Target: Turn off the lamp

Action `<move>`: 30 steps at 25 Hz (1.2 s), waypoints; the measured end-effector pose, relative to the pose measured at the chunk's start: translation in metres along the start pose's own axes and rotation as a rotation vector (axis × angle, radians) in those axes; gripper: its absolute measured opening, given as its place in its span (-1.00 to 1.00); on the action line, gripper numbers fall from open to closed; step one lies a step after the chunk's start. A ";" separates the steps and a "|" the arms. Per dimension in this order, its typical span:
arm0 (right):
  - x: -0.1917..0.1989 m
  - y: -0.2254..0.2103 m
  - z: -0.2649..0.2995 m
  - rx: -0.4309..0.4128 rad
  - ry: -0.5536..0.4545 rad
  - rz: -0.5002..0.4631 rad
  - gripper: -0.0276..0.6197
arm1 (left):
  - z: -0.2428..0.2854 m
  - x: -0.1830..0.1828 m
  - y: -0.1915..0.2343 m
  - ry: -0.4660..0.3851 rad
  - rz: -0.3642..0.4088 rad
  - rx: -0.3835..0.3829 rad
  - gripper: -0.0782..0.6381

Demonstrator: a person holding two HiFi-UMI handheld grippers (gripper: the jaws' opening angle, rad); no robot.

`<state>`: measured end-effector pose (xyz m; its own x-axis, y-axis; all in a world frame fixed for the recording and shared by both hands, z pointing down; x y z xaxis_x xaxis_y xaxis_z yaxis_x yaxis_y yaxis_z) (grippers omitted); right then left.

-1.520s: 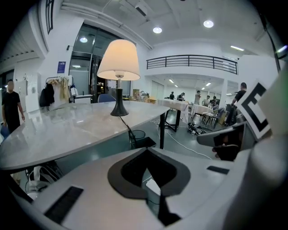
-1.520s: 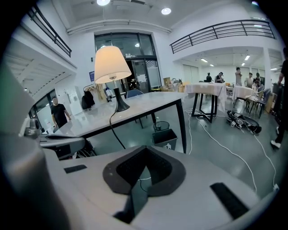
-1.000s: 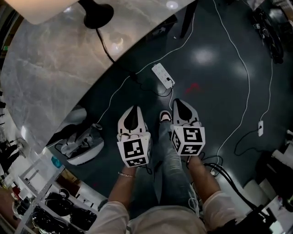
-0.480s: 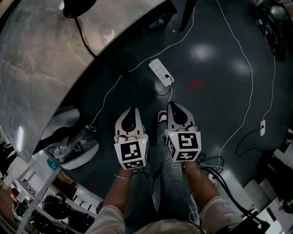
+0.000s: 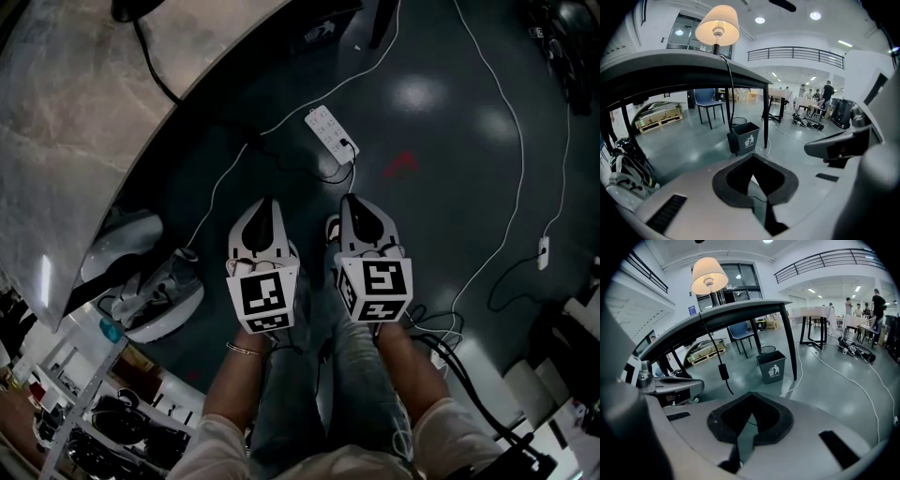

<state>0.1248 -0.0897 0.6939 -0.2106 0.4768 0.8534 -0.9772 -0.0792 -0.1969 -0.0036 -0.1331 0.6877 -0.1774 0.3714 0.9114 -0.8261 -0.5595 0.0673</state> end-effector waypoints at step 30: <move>-0.001 0.010 0.048 0.007 -0.001 0.032 -0.92 | 0.066 -0.008 0.057 -0.009 -0.036 0.074 -0.40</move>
<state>0.1143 -0.1328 0.7138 -0.2413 0.4733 0.8472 -0.9702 -0.1001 -0.2205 -0.0136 -0.2171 0.7108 -0.1434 0.3856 0.9115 -0.7900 -0.5994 0.1292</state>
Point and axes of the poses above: the fingertips, and each gripper's own axes: z forward along the fingers, y to its left, x out of its underside, the point moved 2 cm from there along -z, backward along the fingers, and after that the axes turned 13 degrees about -y, right-handed, at the moved point
